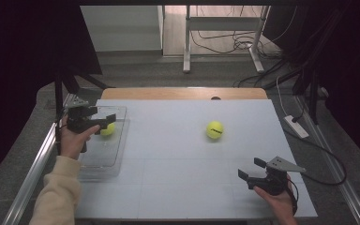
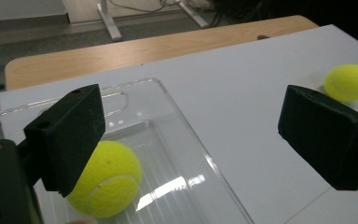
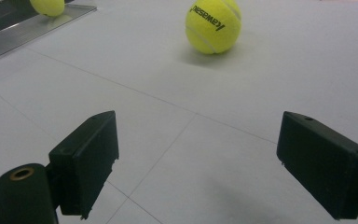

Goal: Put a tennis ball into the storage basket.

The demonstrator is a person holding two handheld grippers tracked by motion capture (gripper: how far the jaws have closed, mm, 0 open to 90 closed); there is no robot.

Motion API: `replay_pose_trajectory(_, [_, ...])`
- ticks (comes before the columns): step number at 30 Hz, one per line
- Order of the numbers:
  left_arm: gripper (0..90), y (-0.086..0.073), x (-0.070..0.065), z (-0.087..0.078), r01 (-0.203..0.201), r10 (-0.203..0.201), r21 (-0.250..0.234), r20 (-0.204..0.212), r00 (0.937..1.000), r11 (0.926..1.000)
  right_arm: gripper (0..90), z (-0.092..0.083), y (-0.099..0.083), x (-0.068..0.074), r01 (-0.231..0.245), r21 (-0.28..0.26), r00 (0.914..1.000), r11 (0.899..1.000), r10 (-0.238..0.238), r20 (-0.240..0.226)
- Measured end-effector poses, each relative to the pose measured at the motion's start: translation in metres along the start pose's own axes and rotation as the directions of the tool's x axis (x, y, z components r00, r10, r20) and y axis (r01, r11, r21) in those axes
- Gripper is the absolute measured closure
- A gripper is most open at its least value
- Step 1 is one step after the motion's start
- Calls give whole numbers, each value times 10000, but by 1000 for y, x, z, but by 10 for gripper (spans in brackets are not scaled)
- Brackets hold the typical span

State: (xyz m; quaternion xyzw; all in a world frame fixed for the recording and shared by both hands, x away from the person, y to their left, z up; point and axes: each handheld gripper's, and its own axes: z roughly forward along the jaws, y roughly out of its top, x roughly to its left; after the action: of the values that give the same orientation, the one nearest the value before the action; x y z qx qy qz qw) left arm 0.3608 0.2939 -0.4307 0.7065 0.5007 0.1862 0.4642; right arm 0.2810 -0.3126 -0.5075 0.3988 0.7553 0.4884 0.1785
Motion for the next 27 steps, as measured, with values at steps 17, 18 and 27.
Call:
replay_pose_trajectory(17, [89,-13,-28,-3,-36,80,-410,1075,9942,9992,129,-1,-1,2,90,13,10000,10000,-90,-35])
replay_pose_trajectory(18, [90,-14,-30,-4,-99,145,-422,1111,9937,9991,128,-1,-1,2,104,22,9999,9999,-104,-27])
replay_pose_trajectory(27, [93,-14,-52,3,-722,755,-255,1740,9818,9971,128,-3,-2,1,118,39,9999,9999,-118,38])
